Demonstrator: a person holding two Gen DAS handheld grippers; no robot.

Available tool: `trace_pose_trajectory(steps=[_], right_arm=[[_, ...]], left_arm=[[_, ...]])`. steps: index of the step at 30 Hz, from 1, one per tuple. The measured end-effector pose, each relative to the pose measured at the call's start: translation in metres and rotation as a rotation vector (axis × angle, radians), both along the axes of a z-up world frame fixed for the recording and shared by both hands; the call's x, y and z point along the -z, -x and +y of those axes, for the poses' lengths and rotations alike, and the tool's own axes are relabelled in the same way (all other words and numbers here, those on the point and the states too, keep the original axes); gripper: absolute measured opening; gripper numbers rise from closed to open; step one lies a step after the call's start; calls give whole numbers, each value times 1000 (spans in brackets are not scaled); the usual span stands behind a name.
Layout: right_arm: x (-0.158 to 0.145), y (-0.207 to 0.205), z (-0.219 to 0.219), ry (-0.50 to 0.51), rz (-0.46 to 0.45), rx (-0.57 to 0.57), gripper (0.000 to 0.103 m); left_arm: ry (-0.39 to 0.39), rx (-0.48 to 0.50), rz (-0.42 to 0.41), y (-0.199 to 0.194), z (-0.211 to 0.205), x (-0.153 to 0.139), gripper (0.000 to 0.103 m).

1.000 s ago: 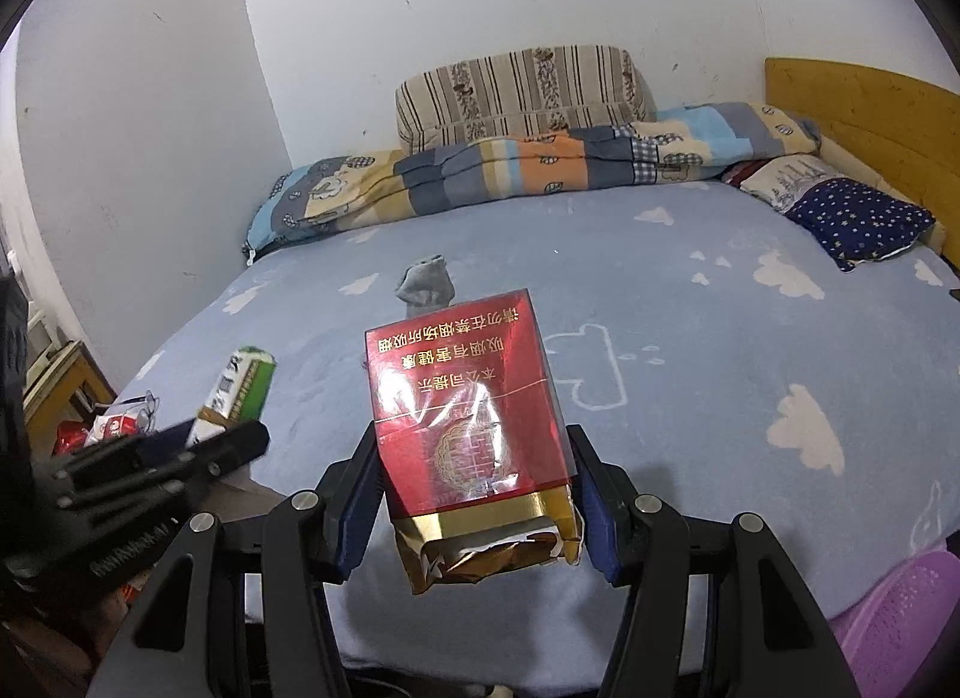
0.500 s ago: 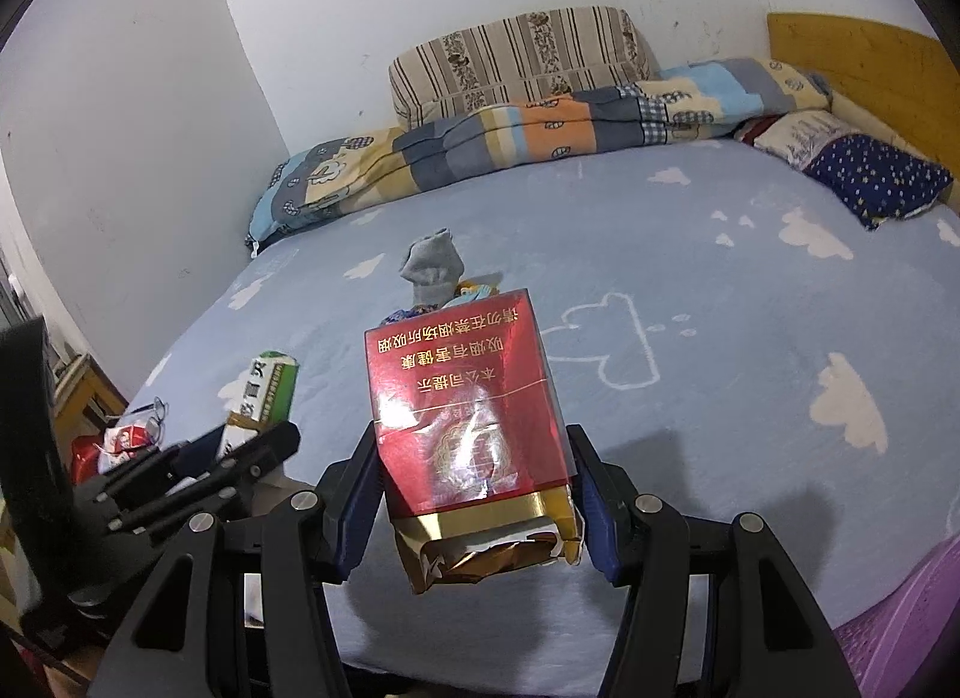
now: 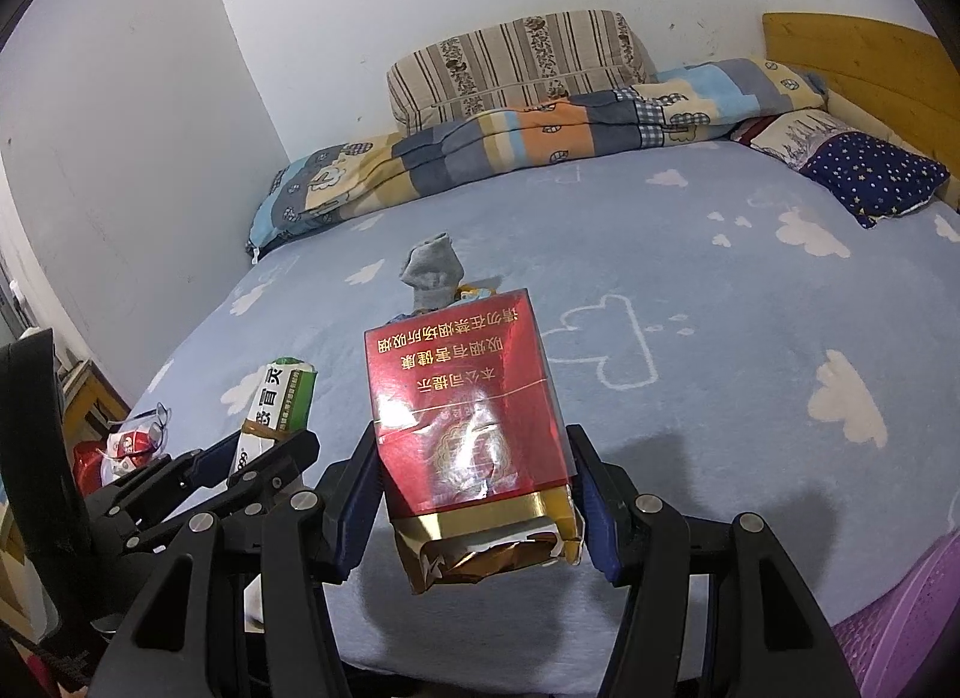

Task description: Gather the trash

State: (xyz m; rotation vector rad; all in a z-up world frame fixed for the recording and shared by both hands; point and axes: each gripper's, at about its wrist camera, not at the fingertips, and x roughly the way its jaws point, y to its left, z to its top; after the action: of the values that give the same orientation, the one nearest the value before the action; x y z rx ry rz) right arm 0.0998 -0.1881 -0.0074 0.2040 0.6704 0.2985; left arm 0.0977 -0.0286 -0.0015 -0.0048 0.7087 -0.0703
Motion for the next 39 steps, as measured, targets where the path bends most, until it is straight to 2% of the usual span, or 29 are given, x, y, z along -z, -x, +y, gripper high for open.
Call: trace_pose_trajectory(steps=[17, 24, 32, 39], right_arm=[[-4, 8, -5, 2, -26, 25, 61], [-15, 28, -24, -37, -52, 52, 62], [-34, 73, -93, -67, -70, 177, 61], [-52, 134, -198, -102, -53, 403, 62]], left_arm=[[-25, 0, -20, 8, 0, -3, 35], [-17, 45, -26, 10, -10, -5, 35], [-5, 250, -34, 26, -56, -18, 35], [52, 594, 19, 49, -142, -51, 35]])
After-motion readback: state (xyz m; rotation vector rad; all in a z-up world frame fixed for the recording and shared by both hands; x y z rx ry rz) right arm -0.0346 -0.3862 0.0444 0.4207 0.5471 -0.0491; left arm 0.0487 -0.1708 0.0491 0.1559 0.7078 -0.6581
